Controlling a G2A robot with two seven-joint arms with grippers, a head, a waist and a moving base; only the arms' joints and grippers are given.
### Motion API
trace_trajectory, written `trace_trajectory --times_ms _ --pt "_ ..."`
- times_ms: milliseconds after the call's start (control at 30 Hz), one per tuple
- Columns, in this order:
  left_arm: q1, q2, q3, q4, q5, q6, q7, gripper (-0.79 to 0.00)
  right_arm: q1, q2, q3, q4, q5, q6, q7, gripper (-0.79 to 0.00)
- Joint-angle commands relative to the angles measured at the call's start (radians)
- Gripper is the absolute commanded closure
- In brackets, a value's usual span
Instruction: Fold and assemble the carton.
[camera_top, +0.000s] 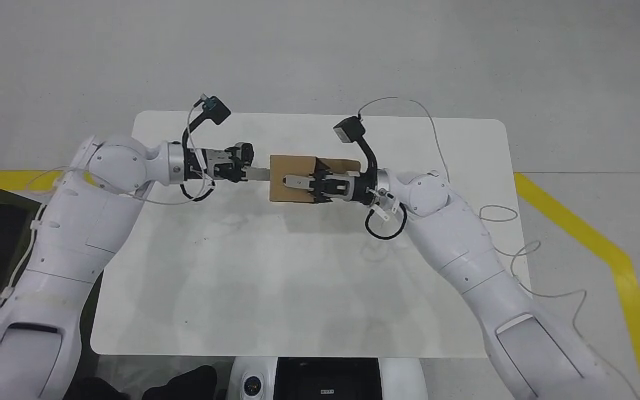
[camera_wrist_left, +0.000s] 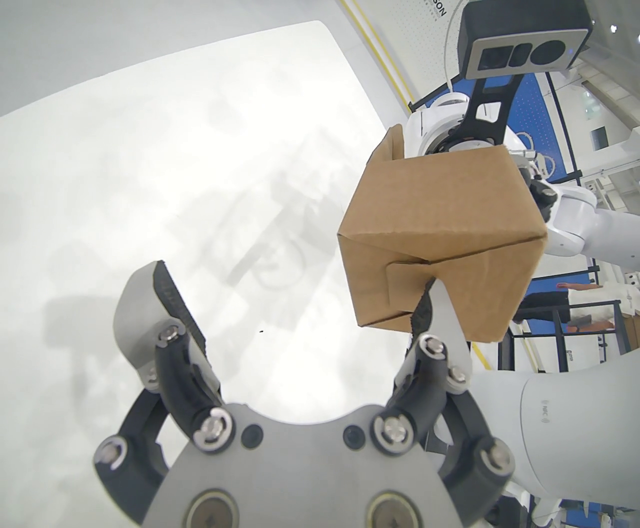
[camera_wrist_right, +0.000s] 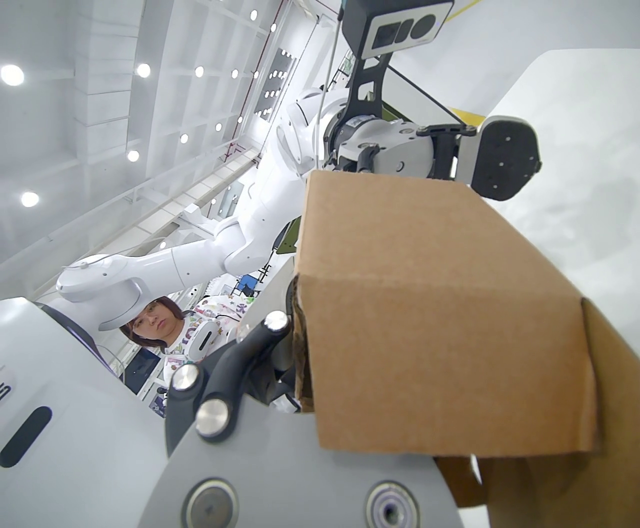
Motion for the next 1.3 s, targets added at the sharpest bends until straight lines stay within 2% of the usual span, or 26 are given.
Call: trace_trajectory --times_ms 0,867,1267 --pt "0.002 0.0 0.0 -0.002 -0.001 0.001 -0.003 -0.785 -0.001 0.0 0.001 -0.004 0.003 -0.001 0.002 0.0" --pt "0.01 -0.006 0.015 -0.016 -0.099 0.005 -0.061 -0.785 0.006 -0.017 -0.016 0.008 0.054 -0.021 0.036 0.0" --pt "0.01 -0.013 0.019 0.031 -0.161 -0.024 -0.063 -0.785 -0.01 -0.013 -0.014 0.003 0.133 -0.016 0.074 0.0"
